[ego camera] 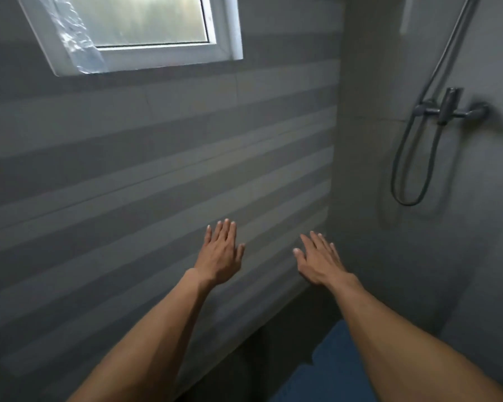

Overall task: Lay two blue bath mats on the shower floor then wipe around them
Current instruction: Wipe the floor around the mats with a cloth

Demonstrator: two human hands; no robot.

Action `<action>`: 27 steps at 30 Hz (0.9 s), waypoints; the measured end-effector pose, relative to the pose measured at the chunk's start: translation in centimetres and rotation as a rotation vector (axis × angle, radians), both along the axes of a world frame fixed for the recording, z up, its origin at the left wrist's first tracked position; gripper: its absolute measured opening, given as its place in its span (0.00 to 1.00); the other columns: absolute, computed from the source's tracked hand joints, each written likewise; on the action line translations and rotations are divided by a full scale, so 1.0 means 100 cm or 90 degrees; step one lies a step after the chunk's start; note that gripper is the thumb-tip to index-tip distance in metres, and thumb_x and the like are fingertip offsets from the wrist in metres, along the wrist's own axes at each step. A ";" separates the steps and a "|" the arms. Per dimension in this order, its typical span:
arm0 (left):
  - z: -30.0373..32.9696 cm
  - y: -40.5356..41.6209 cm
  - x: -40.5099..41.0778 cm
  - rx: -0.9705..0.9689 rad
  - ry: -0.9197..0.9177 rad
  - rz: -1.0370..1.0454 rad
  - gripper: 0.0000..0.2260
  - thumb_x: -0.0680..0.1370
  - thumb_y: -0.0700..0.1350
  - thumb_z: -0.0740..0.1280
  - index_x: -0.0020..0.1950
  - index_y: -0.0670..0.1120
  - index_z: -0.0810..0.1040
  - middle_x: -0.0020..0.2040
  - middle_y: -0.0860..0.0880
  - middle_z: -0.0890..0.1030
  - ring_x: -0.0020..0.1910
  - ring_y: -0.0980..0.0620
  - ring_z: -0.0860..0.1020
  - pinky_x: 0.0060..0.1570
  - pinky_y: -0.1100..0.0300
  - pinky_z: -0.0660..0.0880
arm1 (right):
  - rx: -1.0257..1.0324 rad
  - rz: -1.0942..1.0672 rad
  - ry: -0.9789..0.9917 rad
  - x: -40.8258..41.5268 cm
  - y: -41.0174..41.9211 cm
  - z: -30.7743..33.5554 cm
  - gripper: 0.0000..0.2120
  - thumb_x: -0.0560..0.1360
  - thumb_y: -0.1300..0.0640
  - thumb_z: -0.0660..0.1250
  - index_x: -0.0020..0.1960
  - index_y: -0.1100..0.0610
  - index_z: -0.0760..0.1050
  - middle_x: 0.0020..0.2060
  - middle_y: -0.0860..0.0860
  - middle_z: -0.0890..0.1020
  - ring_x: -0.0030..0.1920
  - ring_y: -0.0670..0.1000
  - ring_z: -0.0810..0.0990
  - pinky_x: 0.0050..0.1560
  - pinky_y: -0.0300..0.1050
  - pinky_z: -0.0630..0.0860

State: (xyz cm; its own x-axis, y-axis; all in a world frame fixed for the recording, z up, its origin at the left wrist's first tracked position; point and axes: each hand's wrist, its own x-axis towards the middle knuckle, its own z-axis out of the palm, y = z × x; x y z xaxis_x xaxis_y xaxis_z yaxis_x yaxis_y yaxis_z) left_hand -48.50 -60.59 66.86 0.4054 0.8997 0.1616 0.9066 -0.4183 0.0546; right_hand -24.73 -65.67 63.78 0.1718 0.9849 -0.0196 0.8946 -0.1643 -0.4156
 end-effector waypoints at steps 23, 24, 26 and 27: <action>0.099 -0.139 -0.240 0.145 0.061 0.519 0.31 0.82 0.54 0.53 0.79 0.39 0.50 0.79 0.41 0.53 0.78 0.44 0.49 0.77 0.48 0.43 | 0.128 0.541 -0.022 -0.260 0.042 0.090 0.28 0.83 0.44 0.49 0.80 0.55 0.53 0.80 0.55 0.51 0.80 0.55 0.47 0.78 0.54 0.45; 0.104 -0.147 -0.250 0.152 0.061 0.538 0.31 0.81 0.54 0.54 0.78 0.39 0.51 0.79 0.41 0.54 0.78 0.44 0.51 0.77 0.49 0.44 | 0.135 0.560 -0.020 -0.275 0.040 0.092 0.29 0.83 0.44 0.49 0.80 0.55 0.53 0.80 0.55 0.51 0.80 0.55 0.47 0.78 0.54 0.44; 0.113 -0.163 -0.270 0.173 0.059 0.582 0.29 0.81 0.52 0.56 0.77 0.39 0.56 0.76 0.40 0.61 0.76 0.43 0.58 0.76 0.50 0.52 | 0.143 0.596 -0.015 -0.308 0.034 0.097 0.29 0.83 0.43 0.49 0.80 0.55 0.53 0.80 0.55 0.51 0.80 0.55 0.47 0.78 0.54 0.44; 0.118 -0.171 -0.280 0.192 0.058 0.612 0.26 0.80 0.50 0.57 0.75 0.39 0.61 0.73 0.40 0.66 0.72 0.42 0.64 0.72 0.50 0.58 | 0.146 0.615 -0.013 -0.324 0.030 0.099 0.29 0.83 0.43 0.49 0.80 0.55 0.53 0.80 0.55 0.51 0.80 0.55 0.47 0.78 0.54 0.45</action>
